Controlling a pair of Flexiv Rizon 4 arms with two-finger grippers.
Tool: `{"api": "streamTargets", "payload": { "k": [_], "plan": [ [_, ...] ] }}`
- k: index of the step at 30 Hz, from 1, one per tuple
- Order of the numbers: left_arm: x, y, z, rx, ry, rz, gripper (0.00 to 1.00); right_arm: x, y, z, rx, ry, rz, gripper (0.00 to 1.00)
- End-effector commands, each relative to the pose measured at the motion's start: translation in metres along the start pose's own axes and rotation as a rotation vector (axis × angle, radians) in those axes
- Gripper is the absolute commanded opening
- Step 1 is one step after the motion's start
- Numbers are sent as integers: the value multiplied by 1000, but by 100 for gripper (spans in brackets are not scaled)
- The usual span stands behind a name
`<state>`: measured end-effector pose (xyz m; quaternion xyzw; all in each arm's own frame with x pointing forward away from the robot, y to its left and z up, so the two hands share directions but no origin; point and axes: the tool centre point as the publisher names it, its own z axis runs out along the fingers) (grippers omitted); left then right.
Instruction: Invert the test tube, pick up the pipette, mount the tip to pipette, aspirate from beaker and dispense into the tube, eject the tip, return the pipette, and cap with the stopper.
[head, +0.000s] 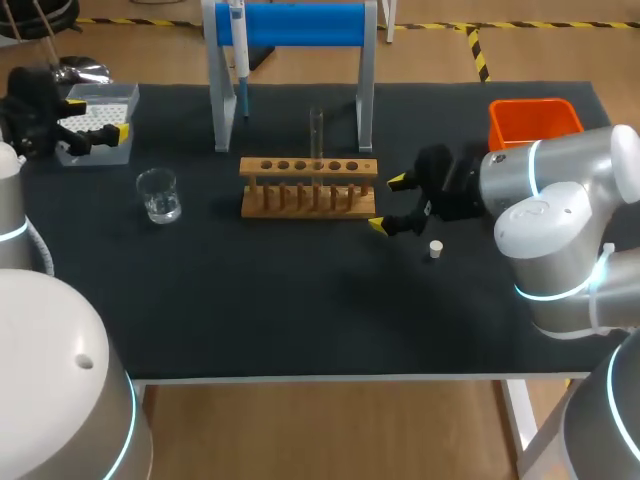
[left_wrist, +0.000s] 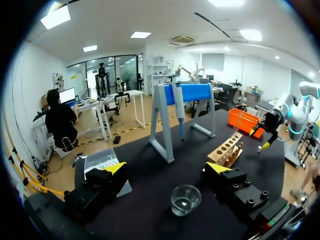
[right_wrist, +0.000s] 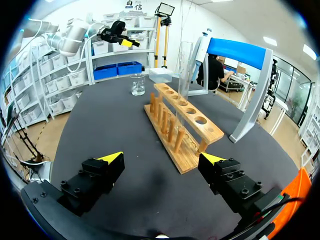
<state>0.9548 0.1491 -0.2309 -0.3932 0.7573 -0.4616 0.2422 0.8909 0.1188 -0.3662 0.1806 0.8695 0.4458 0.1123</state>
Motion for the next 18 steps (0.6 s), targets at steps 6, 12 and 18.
{"api": "streamTargets", "payload": {
  "k": [6,12,18],
  "plan": [
    [1,0,1,-1,-4,-1,100,0,-1,-1,-1,0,0,100],
    [1,0,1,-1,-4,-1,100,0,-1,-1,-1,0,0,100],
    [-22,8,-10,-13,-79,11,100,0,-1,-1,-1,0,0,100]
  ]
}}
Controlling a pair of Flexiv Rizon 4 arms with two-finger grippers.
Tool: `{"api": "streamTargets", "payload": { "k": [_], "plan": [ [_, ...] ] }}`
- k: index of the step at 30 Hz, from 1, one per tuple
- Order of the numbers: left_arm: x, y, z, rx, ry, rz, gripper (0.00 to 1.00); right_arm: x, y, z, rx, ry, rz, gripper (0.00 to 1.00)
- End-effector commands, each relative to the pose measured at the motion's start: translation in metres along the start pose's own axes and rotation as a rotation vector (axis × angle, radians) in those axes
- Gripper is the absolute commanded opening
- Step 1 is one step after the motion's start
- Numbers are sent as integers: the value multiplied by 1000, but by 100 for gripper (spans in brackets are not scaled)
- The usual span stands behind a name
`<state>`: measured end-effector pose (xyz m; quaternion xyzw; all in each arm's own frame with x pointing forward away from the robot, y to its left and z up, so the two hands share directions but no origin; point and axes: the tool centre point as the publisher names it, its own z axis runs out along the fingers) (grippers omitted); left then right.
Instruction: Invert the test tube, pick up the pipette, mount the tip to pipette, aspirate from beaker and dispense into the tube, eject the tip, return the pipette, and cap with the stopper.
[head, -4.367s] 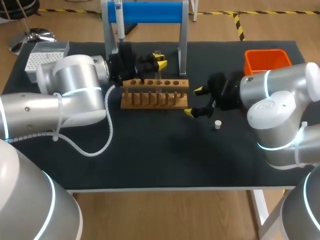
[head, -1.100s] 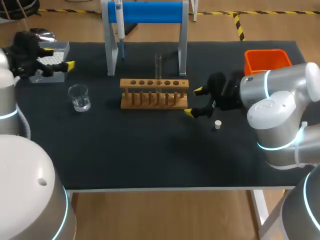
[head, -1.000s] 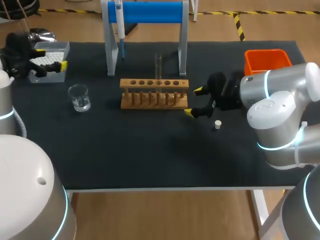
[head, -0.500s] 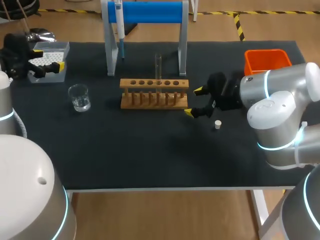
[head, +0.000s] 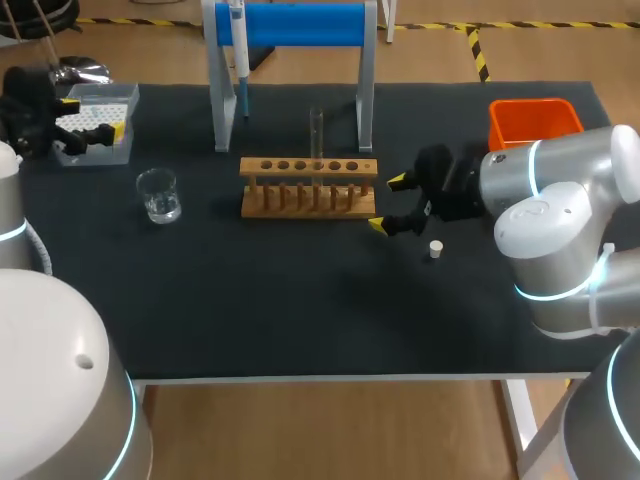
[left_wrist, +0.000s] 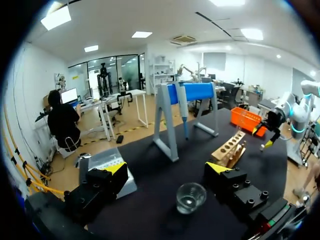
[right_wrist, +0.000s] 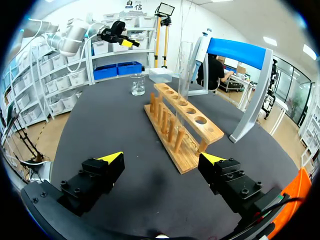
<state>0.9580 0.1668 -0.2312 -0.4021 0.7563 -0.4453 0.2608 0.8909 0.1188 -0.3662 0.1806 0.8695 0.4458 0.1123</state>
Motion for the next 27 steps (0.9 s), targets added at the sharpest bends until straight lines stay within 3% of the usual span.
{"api": "streamTargets", "payload": {
  "k": [1,10,20,27],
  "plan": [
    [-11,6,-5,-4,-47,-1,100,0,-1,-1,-1,1,0,100],
    [-41,24,-7,-79,-151,-10,100,0,-1,-1,-1,1,0,100],
    [-69,36,-9,-100,-259,-67,100,0,-1,-1,-1,1,0,100],
    [-74,38,-7,-132,-285,-65,100,0,-1,-1,-1,1,0,100]
  ]
}}
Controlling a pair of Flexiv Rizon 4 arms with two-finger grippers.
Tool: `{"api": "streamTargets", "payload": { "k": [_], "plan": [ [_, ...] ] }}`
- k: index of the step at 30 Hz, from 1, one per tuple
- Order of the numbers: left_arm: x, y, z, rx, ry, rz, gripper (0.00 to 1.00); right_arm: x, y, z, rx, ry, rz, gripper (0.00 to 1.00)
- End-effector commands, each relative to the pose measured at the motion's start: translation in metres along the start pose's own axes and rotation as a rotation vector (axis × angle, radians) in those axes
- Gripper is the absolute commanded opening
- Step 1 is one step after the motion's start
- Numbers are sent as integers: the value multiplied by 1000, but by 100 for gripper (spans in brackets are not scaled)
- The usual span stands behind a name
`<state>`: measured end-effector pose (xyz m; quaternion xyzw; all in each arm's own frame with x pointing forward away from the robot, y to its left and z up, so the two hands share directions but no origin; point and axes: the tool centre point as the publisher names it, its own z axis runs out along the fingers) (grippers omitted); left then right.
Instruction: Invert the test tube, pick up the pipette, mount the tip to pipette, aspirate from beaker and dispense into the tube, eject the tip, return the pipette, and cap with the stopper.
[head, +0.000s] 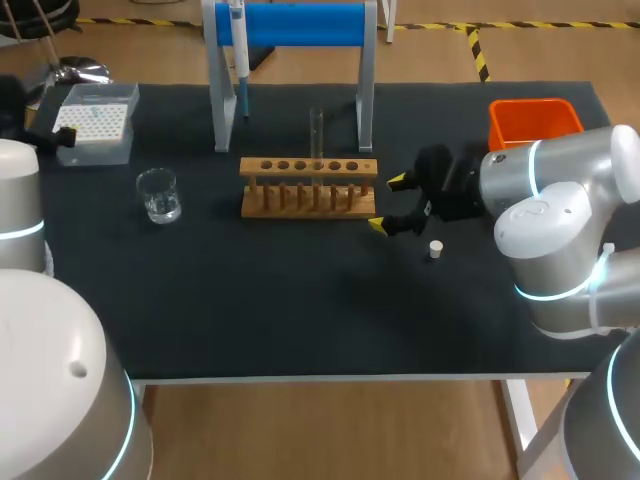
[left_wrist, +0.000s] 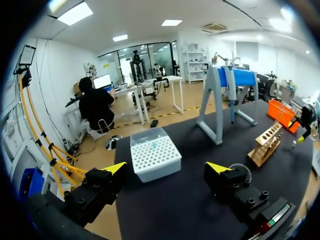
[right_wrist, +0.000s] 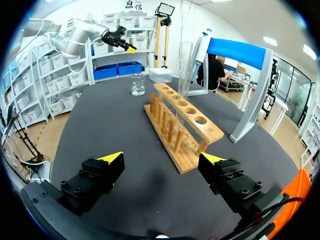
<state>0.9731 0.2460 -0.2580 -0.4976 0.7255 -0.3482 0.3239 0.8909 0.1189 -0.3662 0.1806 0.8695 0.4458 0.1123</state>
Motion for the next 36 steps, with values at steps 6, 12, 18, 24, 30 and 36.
{"api": "streamTargets", "payload": {
  "k": [6,12,18,24,30,36],
  "plan": [
    [2,-3,5,-13,-9,-1,100,0,-1,-1,-1,0,0,100],
    [2,-3,5,-13,-9,-1,100,0,-1,-1,-1,0,0,100],
    [2,-4,8,-14,-3,-8,100,0,-1,-1,-1,0,0,100],
    [1,-3,24,-36,-18,-38,100,0,-1,-1,-1,0,0,100],
    [4,-7,40,-38,-16,-59,100,0,-1,-1,-1,0,0,100],
    [3,-10,60,-49,-37,-86,100,0,-1,-1,-1,0,0,100]
  ]
}}
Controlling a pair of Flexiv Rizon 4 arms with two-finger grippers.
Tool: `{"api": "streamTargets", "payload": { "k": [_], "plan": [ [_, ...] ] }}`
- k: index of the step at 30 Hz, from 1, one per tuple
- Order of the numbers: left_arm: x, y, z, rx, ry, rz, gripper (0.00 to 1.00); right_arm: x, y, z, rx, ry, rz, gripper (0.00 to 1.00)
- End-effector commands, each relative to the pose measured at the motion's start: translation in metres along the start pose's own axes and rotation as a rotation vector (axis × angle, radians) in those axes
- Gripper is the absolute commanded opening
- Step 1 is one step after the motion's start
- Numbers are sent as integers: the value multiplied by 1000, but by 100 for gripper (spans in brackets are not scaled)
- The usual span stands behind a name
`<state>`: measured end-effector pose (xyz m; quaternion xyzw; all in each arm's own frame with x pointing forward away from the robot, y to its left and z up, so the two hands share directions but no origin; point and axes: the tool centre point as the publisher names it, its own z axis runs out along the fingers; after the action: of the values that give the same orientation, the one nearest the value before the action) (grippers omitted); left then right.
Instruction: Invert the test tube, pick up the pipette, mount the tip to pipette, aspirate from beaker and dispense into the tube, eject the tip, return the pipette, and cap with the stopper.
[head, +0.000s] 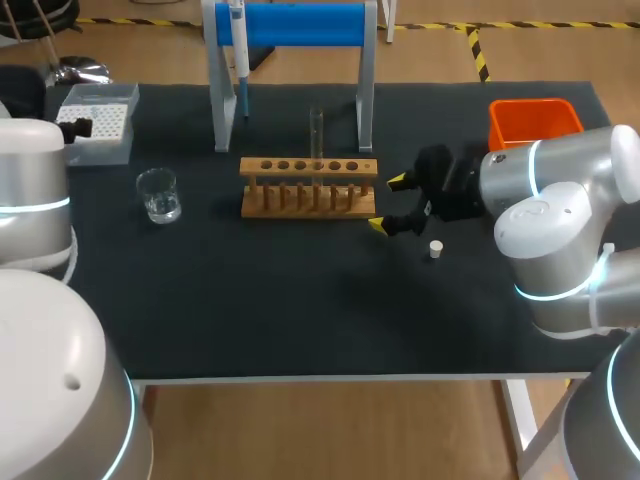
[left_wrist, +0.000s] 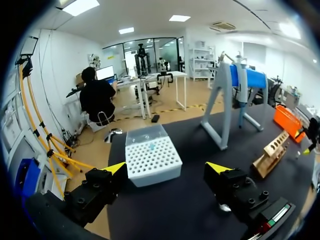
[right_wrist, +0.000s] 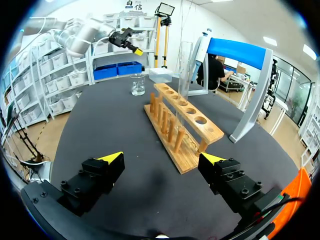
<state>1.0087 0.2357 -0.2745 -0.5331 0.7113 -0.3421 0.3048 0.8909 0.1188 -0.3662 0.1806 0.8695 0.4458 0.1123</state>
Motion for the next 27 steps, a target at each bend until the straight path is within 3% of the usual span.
{"api": "streamTargets", "payload": {
  "k": [1,12,27],
  "plan": [
    [2,-4,23,-12,-33,-28,100,0,-1,-1,-1,1,0,100],
    [5,-2,63,-17,-60,-64,100,0,-1,-1,-1,1,0,100],
    [-2,-2,91,-14,-89,-74,100,0,-1,-1,-1,1,0,100]
  ]
}}
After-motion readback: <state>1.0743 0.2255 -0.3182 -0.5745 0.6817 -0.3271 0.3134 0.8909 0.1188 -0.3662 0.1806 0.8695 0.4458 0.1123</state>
